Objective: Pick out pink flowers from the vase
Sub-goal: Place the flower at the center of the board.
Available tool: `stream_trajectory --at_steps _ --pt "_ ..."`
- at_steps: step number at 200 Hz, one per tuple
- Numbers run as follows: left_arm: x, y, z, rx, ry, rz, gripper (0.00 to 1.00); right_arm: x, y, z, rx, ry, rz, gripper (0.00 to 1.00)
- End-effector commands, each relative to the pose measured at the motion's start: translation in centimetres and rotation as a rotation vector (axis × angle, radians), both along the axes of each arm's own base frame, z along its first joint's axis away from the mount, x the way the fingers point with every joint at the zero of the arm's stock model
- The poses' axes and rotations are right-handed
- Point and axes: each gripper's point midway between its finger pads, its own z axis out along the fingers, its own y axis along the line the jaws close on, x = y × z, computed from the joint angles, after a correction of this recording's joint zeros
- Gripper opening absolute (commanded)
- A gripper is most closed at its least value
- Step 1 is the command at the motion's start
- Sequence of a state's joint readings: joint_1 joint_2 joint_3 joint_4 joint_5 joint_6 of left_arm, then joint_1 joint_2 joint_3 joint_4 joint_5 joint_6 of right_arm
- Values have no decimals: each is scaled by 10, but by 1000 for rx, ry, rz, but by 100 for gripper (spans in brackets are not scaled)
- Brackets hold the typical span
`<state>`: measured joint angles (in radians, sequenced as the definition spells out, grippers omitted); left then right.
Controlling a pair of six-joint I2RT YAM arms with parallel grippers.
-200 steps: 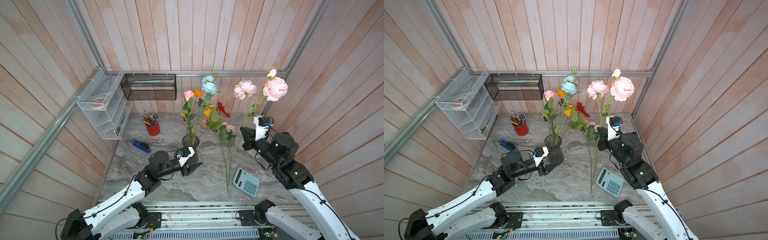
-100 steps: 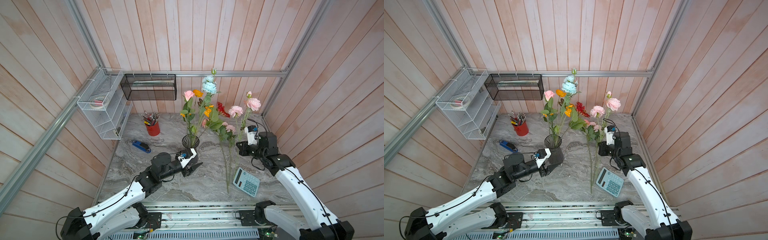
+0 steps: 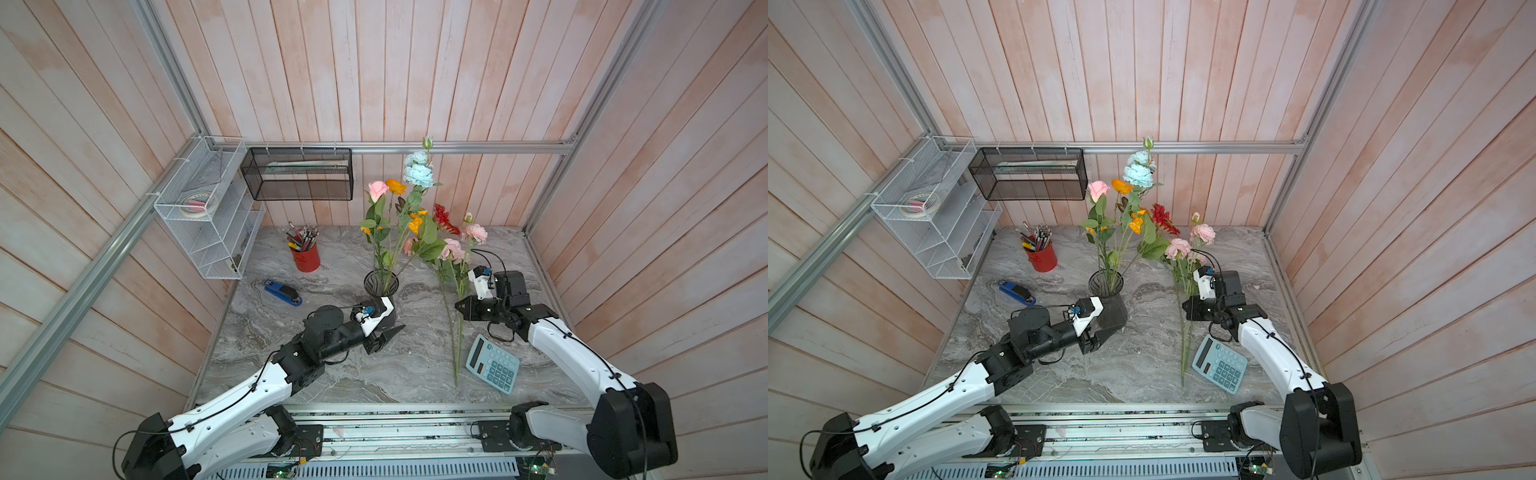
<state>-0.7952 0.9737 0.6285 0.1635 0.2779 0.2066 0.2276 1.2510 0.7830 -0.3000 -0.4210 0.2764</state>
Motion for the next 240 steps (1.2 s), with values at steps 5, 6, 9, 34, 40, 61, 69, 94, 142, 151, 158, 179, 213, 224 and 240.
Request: stream_trajectory --at_steps 5,6,9,34,40,61,69,94,142,151,158,179,213,224,240 --pt "3 0 -14 45 20 16 64 12 10 -7 41 -9 29 0" --pt "3 0 -14 45 20 17 64 13 11 -8 41 -7 30 0" --pt "3 0 -14 46 20 17 64 13 11 -11 41 -3 33 0" --pt "3 -4 -20 68 48 -2 64 22 18 -27 23 18 84 0" --pt "4 -5 -21 72 54 -1 64 25 19 -31 15 22 90 0" --pt "6 -8 -24 77 66 0 64 32 24 -39 12 48 120 0" --pt "7 -8 -24 72 67 4 64 34 25 -42 15 54 125 0" --pt "9 -8 -24 41 65 20 64 40 29 -56 21 90 129 0" --pt "10 -5 -24 34 75 35 64 45 28 -80 0 153 119 0" --pt "9 -4 -23 30 73 37 64 45 26 -82 -8 159 112 0" --pt "9 -3 -23 30 70 39 64 45 25 -83 -15 162 100 0" --pt "9 -2 -24 37 67 44 64 45 24 -85 -6 167 83 0" --pt "7 0 -27 38 70 43 64 44 24 -87 3 176 68 3" --pt "6 0 -28 35 74 41 64 44 24 -88 9 179 65 3" --pt "4 1 -26 20 75 38 64 42 24 -92 10 195 63 4"
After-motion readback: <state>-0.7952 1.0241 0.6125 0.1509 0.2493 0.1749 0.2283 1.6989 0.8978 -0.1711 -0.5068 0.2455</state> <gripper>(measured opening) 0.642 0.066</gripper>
